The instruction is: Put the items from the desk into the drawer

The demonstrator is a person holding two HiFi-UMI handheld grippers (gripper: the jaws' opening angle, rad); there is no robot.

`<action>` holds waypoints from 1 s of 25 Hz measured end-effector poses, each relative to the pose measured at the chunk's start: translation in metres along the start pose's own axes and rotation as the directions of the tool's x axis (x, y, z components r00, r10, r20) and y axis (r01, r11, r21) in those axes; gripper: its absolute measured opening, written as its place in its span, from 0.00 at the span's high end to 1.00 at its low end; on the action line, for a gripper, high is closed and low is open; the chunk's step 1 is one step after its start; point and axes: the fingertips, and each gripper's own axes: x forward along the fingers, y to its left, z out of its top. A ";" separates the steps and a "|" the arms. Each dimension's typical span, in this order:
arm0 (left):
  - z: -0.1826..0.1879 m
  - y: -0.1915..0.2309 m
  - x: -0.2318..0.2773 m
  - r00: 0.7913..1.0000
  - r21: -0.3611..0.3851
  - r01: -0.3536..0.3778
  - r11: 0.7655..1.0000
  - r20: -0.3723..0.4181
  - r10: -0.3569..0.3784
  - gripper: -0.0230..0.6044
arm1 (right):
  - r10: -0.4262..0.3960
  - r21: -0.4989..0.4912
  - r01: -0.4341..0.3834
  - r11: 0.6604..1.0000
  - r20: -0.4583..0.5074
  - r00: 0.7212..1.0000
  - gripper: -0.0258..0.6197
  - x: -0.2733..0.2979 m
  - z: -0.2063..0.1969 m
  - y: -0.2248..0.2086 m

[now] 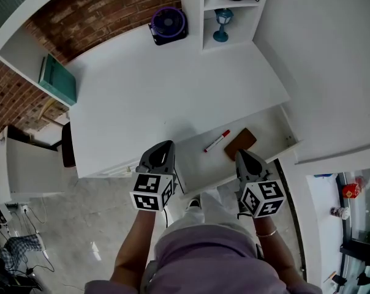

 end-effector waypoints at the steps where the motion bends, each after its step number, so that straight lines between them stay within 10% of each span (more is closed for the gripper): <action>1: 0.001 0.001 -0.002 1.000 -0.003 -0.003 1.000 0.005 0.003 0.96 | 0.003 -0.001 -0.003 1.000 0.002 1.000 0.96 0.000 0.001 0.001; 25: 0.002 0.012 -0.029 0.998 -0.012 -0.051 0.999 0.044 0.052 0.96 | 0.007 -0.037 -0.006 0.999 0.028 1.000 0.96 -0.015 0.007 0.005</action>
